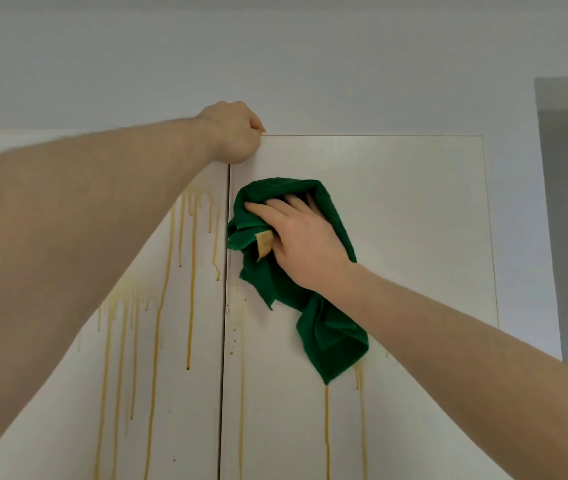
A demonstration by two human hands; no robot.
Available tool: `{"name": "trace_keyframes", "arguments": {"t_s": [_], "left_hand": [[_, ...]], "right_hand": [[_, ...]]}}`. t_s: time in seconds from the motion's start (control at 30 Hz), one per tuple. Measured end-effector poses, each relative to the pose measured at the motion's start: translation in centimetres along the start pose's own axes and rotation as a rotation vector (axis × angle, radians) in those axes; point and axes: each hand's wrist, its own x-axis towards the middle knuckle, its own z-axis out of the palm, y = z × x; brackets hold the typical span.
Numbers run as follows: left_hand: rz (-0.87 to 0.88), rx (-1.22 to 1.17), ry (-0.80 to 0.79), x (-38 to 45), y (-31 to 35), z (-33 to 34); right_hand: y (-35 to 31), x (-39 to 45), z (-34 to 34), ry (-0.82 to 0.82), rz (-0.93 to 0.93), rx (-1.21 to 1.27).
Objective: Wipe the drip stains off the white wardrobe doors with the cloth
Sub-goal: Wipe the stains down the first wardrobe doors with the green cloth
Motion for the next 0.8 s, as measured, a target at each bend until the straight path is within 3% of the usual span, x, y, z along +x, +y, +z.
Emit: {"name": "trace_keyframes", "arguments": {"t_s": [0.2, 0.6, 0.8], "left_hand": [[-0.014, -0.017, 0.010, 0.0, -0.3, 0.2], [-0.024, -0.056, 0.012, -0.4, -0.4, 0.4], [-0.002, -0.025, 0.016, -0.2, -0.7, 0.9]], "right_hand": [[2.5, -1.7, -1.2, 0.016, -0.012, -0.078], [12.0, -7.3, -9.1, 0.148, 0.325, -0.135], [10.7, -6.2, -10.1, 0.191, 0.405, -0.004]]}}
